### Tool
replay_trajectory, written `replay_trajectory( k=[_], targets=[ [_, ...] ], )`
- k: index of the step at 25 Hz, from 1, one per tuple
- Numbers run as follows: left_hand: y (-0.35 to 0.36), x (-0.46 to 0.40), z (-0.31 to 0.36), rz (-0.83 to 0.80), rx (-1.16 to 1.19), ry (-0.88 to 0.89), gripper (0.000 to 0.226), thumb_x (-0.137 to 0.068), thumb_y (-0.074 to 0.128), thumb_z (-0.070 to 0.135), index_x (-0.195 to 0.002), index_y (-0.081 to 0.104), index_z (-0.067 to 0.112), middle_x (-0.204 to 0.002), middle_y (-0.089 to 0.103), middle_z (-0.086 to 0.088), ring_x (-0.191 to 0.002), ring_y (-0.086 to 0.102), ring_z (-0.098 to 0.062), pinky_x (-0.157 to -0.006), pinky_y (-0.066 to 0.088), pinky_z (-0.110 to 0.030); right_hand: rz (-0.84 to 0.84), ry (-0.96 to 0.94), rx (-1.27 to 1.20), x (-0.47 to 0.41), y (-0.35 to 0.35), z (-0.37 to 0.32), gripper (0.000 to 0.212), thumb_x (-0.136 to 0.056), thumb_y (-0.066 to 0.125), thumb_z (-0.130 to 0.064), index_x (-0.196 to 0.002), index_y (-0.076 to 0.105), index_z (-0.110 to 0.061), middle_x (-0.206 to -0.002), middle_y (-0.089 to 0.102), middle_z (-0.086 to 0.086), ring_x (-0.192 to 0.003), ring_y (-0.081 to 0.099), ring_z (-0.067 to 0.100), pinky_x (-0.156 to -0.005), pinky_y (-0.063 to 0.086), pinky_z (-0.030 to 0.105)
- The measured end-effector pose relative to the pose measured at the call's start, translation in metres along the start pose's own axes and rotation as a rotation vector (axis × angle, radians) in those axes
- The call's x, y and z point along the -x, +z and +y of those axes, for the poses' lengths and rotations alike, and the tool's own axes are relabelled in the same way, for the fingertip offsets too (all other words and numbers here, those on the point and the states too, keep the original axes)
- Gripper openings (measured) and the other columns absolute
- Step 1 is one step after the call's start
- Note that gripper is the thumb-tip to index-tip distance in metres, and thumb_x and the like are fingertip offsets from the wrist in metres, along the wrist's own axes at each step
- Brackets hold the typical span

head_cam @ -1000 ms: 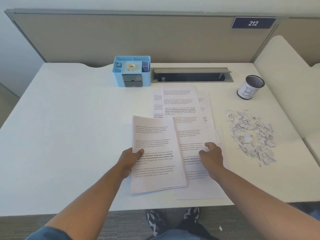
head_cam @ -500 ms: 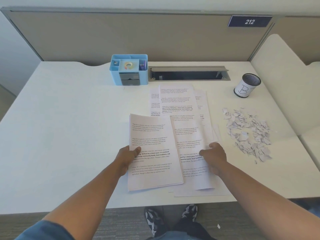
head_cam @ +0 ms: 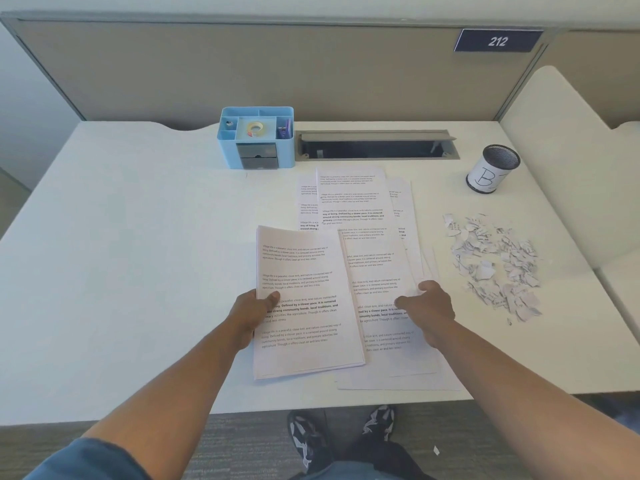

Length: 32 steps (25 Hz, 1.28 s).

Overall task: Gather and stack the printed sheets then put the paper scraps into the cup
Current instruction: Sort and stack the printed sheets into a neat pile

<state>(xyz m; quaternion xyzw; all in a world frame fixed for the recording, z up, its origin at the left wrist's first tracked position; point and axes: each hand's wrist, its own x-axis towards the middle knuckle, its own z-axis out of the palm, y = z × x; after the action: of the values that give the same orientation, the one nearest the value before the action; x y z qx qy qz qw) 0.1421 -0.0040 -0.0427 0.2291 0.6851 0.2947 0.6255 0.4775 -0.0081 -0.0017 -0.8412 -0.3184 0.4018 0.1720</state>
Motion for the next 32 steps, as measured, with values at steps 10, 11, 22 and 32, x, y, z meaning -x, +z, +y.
replay_trajectory(
  k=[10,11,22,32],
  targets=[
    [0.000,0.003,0.002,0.000,-0.013,0.001,0.024,-0.100,0.068,0.023,-0.122,0.066,0.013,-0.106,0.078,-0.006,-0.090,0.076,-0.027,-0.063,0.061,-0.037,0.008,-0.101,-0.142,0.006,0.000,0.007,0.013,-0.082,0.065,-0.008,-0.095,0.063,-0.011,-0.092,0.063,0.003,-0.067,0.055,0.021,-0.056,0.040,0.029],
    [0.000,0.004,0.003,-0.001,-0.014,0.002,0.023,-0.100,0.068,0.023,-0.121,0.066,0.013,-0.106,0.078,-0.006,-0.089,0.076,-0.026,-0.063,0.061,-0.036,0.005,-0.112,-0.130,0.008,-0.001,0.006,0.004,-0.085,0.060,-0.006,-0.084,0.060,-0.010,-0.080,0.060,0.002,-0.062,0.048,0.021,-0.056,0.035,0.029],
    [-0.001,0.005,0.002,-0.027,-0.003,0.006,0.024,-0.100,0.068,0.023,-0.122,0.066,0.013,-0.106,0.079,-0.007,-0.090,0.077,-0.028,-0.068,0.062,-0.039,0.261,-0.281,-0.059,0.003,-0.031,-0.003,0.023,-0.103,0.045,-0.020,-0.080,0.050,-0.018,-0.067,0.046,-0.002,-0.062,0.041,0.022,-0.060,0.034,0.036],
    [-0.004,0.003,0.003,-0.056,-0.010,-0.014,0.027,-0.099,0.069,0.025,-0.124,0.066,0.014,-0.106,0.079,-0.006,-0.093,0.078,-0.029,-0.081,0.063,-0.048,0.358,-0.314,-0.229,0.000,-0.058,-0.022,0.025,-0.102,0.047,-0.021,-0.092,0.057,0.000,-0.077,0.051,0.006,-0.068,0.042,0.023,-0.060,0.031,0.033]
  ],
)
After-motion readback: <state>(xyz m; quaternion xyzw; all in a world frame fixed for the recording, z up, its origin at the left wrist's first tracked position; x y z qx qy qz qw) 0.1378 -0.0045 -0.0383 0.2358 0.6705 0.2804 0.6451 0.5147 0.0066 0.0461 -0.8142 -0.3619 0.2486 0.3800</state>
